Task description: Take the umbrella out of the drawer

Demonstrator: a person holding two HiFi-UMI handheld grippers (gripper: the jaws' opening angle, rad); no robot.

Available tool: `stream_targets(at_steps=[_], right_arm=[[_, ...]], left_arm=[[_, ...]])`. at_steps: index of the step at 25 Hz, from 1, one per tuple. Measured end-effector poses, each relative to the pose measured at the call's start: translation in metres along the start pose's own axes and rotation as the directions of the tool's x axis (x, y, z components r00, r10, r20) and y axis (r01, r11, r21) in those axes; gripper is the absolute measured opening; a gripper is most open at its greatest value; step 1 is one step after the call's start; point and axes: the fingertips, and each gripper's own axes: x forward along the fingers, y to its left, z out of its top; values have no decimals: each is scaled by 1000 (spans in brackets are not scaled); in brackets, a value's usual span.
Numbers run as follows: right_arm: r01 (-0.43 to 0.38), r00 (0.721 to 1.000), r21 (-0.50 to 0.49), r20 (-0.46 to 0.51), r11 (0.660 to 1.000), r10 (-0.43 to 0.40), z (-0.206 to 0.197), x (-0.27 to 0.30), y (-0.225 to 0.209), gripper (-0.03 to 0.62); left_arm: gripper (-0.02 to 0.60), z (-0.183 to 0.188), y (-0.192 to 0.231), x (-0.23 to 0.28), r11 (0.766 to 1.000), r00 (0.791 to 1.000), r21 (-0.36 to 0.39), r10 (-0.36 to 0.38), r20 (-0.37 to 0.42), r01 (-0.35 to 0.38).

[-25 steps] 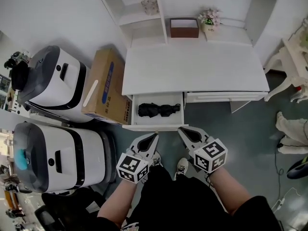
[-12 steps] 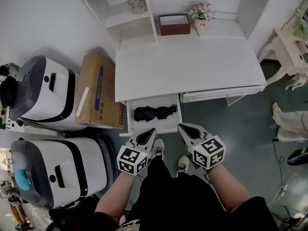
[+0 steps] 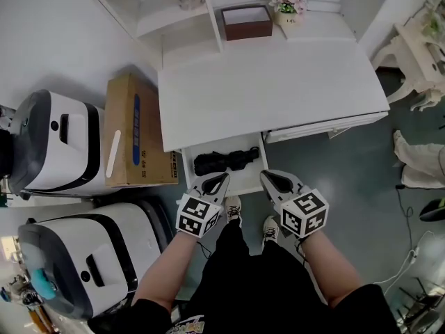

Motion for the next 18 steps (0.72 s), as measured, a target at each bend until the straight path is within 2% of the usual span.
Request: stream_targets(at_steps=[7,11,12,13,14,16,18], right_arm=[[56,998,45,-12,997,-56,-10,13,-10,2],[90,996,70,-23,993,-89,-17,13,-18,2],[98,995,76,-23,992,-96,-18,13,-20,2],[105,994,81,-24,991,-103,-19,13,-22,2],[111,994,87,-25,990,-109,-20,14,-24,2],[122,992,98,-29,988,-120,-23,14,-27,2],[132,991,107,-33,985,-129,-27,16,-30,2]], left_arm=[[-3,-17,27,33,996,996,66,-50,-77,55],[-3,-36,34,55,987,983,123,-85,-163,106],[14,-42,35,61,984,978,133,-96,-187,123],[97,-46,36,66,980,972,143,-106,-208,138],[123,-50,37,71,976,968,158,-111,-225,149],[123,-57,41,80,961,959,219,-109,-260,168],[153,-68,42,89,935,944,293,-103,-315,200]])
